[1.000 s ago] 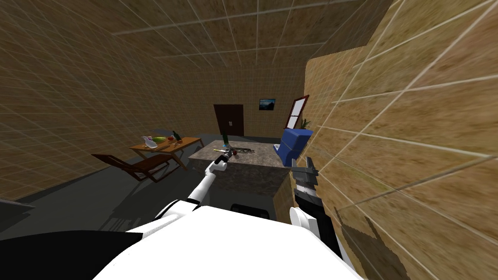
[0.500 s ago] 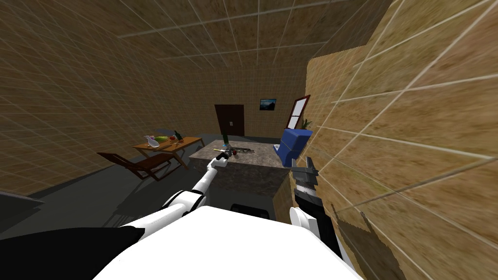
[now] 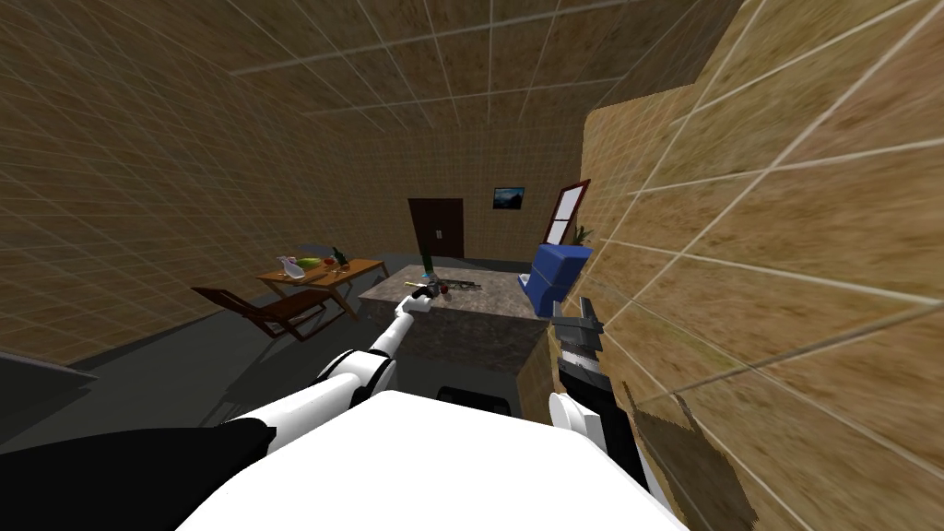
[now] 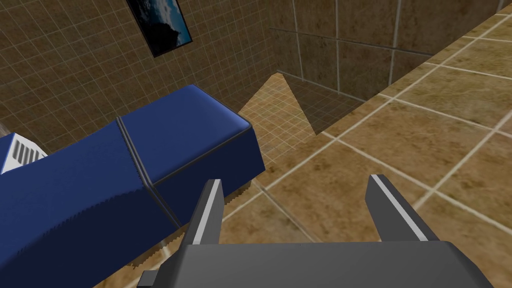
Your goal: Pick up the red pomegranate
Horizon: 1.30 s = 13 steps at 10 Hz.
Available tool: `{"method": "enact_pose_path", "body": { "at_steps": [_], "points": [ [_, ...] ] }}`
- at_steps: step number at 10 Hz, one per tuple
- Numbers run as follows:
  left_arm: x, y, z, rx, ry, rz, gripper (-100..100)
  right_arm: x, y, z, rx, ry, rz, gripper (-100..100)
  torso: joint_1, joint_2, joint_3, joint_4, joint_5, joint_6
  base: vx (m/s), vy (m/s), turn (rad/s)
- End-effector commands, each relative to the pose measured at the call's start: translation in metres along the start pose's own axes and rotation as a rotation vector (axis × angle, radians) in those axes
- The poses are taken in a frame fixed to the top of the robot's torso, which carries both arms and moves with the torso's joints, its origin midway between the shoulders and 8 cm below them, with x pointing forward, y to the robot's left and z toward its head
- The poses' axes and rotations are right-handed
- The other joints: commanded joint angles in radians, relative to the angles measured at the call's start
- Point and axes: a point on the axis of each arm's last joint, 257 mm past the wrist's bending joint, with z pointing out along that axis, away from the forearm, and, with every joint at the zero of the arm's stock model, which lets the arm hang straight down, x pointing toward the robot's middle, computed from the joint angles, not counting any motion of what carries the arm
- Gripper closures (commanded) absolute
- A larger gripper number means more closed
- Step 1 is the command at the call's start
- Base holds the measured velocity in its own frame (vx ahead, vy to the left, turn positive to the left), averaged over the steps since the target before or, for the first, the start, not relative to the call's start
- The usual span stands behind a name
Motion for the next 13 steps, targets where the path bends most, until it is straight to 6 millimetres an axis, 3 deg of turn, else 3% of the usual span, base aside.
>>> {"method": "enact_pose_path", "body": {
  "at_steps": [1,2,3,4,5,6,7,8,9,13],
  "points": [
    [-0.007,0.009,0.003,-0.033,-0.017,-0.006,-100,0.000,0.000,0.000,0.000,0.000,0.000,0,0.000,0.000,0.000,0.000,0.000,0.000,0.010,-0.035,0.020],
    [-0.008,0.003,0.010,-0.055,-0.028,-0.016,-100,0.000,0.000,0.000,0.000,0.000,0.000,0,0.000,0.000,0.000,0.000,0.000,0.000,0.001,-0.045,0.044],
    [-0.013,0.013,0.010,-0.074,-0.039,-0.018,-100,0.000,0.000,0.000,0.000,0.000,0.000,0,-0.001,0.000,0.000,0.000,0.000,0.000,0.001,-0.039,0.017],
    [-0.012,0.004,0.015,-0.090,-0.046,-0.029,-100,0.000,0.000,0.000,0.000,0.000,0.000,0,0.000,0.000,0.000,0.000,0.000,0.000,0.012,-0.043,0.034],
    [-0.018,0.016,0.016,-0.114,-0.059,-0.031,-100,0.000,0.000,0.000,0.000,0.000,0.000,0,-0.001,0.000,0.000,0.000,0.000,0.000,0.015,-0.038,0.018],
    [-0.017,0.009,0.020,-0.131,-0.067,-0.043,-100,0.000,0.000,0.000,0.000,0.000,0.000,0,0.000,0.000,0.000,0.000,0.000,0.000,0.010,-0.054,0.033],
    [-0.023,0.020,0.020,-0.152,-0.078,-0.045,-100,0.000,0.000,0.000,0.000,0.000,0.000,0,-0.001,0.000,0.000,0.000,0.000,0.000,0.008,-0.044,0.020],
    [-0.021,0.012,0.024,-0.167,-0.085,-0.056,-100,0.000,0.000,0.000,0.000,0.000,0.000,0,-0.001,0.000,0.000,0.000,0.000,0.000,0.007,-0.045,0.041],
    [-0.026,0.023,0.024,-0.188,-0.096,-0.058,-100,0.000,0.000,0.000,0.000,0.000,0.000,0,-0.001,0.000,0.000,0.000,0.000,0.000,0.007,-0.038,0.015],
    [-0.032,0.023,0.029,-0.266,-0.136,-0.096,-100,0.000,0.000,0.000,0.000,0.000,0.000,0,-0.001,0.000,0.000,0.000,0.000,0.000,0.011,-0.050,0.030]
  ]
}}
